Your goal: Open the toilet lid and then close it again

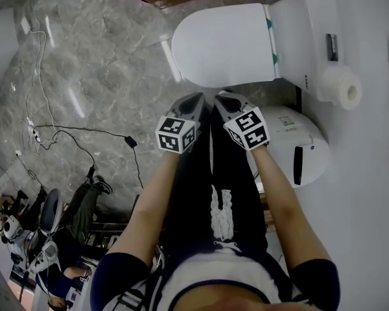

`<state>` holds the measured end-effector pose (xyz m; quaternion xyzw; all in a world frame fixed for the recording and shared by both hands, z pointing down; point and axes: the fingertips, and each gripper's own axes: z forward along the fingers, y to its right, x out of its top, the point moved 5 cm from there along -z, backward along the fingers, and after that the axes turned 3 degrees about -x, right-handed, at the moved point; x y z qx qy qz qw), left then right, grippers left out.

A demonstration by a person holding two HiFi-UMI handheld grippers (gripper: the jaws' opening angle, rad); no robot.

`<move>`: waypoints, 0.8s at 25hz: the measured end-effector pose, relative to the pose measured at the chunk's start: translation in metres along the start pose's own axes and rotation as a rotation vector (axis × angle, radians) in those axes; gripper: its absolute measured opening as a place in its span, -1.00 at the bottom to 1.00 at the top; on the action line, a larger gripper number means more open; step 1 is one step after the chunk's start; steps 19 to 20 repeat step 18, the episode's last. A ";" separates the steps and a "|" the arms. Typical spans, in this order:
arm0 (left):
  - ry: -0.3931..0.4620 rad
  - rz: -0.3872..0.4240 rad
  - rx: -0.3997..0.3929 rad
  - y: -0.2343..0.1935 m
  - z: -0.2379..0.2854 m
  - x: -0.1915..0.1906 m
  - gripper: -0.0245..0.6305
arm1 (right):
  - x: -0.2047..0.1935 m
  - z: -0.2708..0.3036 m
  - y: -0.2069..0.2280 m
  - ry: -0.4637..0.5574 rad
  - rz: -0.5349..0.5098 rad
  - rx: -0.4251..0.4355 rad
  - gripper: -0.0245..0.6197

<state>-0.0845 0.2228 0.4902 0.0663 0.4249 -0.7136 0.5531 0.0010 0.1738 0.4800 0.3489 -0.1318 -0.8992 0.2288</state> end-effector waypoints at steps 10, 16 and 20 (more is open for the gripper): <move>-0.004 -0.003 -0.001 0.010 -0.003 -0.012 -0.90 | -0.017 -0.004 -0.004 -0.013 -0.009 0.004 -0.90; -0.008 -0.010 -0.003 0.007 -0.009 -0.016 -0.91 | -0.019 -0.001 -0.006 -0.021 -0.004 -0.001 -0.90; -0.012 -0.014 -0.003 0.006 -0.010 -0.021 -0.91 | -0.023 0.000 -0.007 -0.020 -0.003 -0.004 -0.90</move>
